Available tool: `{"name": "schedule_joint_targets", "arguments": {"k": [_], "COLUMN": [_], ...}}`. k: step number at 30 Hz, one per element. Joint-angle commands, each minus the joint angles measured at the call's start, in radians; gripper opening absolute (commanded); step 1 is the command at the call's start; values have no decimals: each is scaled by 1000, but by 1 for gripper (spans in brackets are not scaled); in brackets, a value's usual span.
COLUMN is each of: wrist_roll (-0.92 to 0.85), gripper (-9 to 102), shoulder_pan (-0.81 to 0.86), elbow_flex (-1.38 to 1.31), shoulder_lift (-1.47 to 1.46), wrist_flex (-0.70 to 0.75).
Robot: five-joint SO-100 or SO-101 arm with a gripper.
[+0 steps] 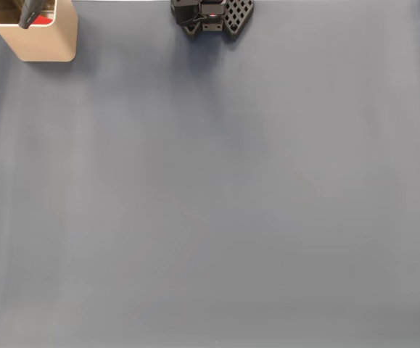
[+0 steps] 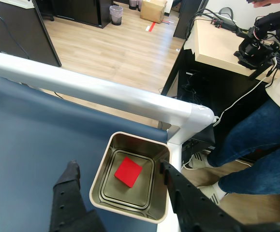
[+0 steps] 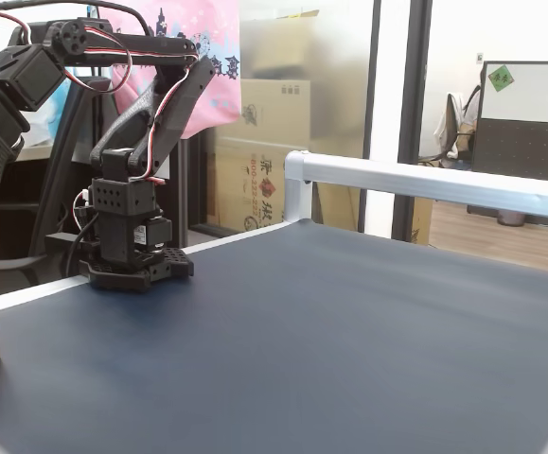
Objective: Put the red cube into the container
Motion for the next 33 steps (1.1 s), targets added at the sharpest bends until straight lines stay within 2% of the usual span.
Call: {"name": "schedule_joint_targets", "arguments": {"k": [1,8,13,17,19,25,33], "wrist_roll": [21,34,28,17,12,31,75], "gripper": [37,35,19,4,0,0,0], "shoulder_pan": [-6,-12,-40,-132,-216,-569,-1083], "elbow_flex": [-5,-3,-3,-17,-26,-28,160], "shoulder_lift": [35,35,35,37,43,91,279], "wrist_flex": [-23,-28,-29,-28,-25,-9,38]}}
